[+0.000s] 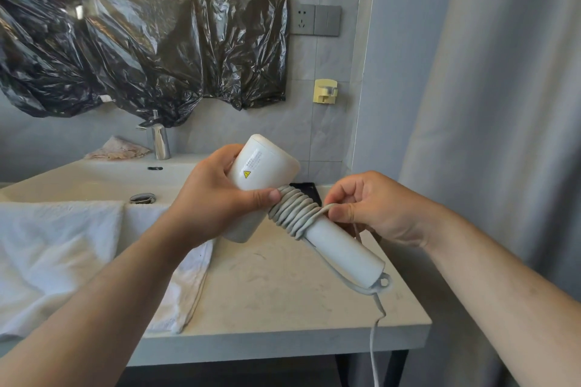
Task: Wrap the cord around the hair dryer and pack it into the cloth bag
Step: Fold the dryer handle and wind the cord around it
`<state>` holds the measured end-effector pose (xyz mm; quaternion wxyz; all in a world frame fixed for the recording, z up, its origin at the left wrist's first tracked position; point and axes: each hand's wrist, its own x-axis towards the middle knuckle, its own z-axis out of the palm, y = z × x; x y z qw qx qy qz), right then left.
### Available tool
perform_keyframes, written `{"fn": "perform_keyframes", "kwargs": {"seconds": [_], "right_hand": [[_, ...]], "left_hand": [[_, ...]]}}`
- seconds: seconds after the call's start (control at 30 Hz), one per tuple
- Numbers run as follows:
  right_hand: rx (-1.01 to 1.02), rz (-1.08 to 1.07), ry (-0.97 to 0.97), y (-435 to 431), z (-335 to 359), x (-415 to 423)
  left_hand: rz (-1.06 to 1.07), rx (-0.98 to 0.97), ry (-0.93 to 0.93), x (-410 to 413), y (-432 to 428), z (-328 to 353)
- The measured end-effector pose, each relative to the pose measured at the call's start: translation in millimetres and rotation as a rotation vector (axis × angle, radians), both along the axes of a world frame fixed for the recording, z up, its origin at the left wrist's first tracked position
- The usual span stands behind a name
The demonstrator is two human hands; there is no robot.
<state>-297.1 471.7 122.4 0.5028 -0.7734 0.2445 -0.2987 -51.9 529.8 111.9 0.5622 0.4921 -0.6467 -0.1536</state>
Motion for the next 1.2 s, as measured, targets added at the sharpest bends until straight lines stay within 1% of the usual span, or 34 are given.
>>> {"fn": "perform_keyframes", "kwargs": {"seconds": [0.17,0.27,0.33,0.4,0.43,0.47,0.5,0.53,0.6,0.67,0.7,0.83,0.93,1.03,1.13,1.2], "right_hand": [[0.072,0.006,-0.211,-2.4,-10.9,4.3],[0.236,0.018,-0.385,1.0,-13.3,10.8],[0.407,0.106,-0.503,5.8,-17.6,13.2],[0.528,0.261,-0.575,6.5,-24.8,15.9],[0.528,0.327,-0.592,3.9,-30.1,16.7],[0.484,0.352,-0.593,1.8,-33.8,18.7],[0.413,0.332,-0.579,0.7,-37.2,22.0],[0.333,0.258,-0.538,1.2,-39.3,26.7],[0.168,-0.007,-0.396,7.4,-40.3,38.0],[0.018,-0.194,-0.242,14.5,-44.1,47.2],[-0.054,-0.236,-0.181,18.1,-46.5,51.7],[-0.271,-0.275,0.019,30.9,-52.1,59.2],[-0.444,-0.379,0.172,34.5,-45.4,57.5],[-0.519,-0.448,0.272,35.7,-36.6,54.7],[-0.637,-0.478,0.394,34.1,-30.6,53.1],[-0.665,-0.492,0.415,31.4,-25.8,49.7]], "left_hand": [[-0.081,0.033,0.199,-4.1,2.7,-4.6],[-0.082,0.024,0.288,-7.2,2.6,-4.5],[-0.086,0.036,0.336,-8.4,2.3,-3.8],[-0.099,0.048,0.369,-8.6,2.0,-4.0],[-0.105,0.054,0.382,-8.5,1.8,-5.2],[-0.106,0.059,0.401,-8.6,1.6,-6.5],[-0.096,0.066,0.428,-8.4,1.1,-8.3],[-0.071,0.075,0.463,-8.7,0.6,-9.6],[0.018,0.091,0.538,-11.0,0.5,-11.1],[0.122,0.070,0.585,-15.6,2.1,-11.2],[0.167,0.052,0.600,-17.9,2.4,-10.8],[0.286,-0.040,0.636,-17.3,0.4,-9.1],[0.386,-0.083,0.494,-11.2,-2.9,-12.6],[0.479,-0.105,0.350,-9.4,-2.8,-17.7],[0.561,-0.140,0.150,-12.6,3.2,-17.5],[0.588,-0.161,0.064,-16.6,8.0,-15.4]]}}
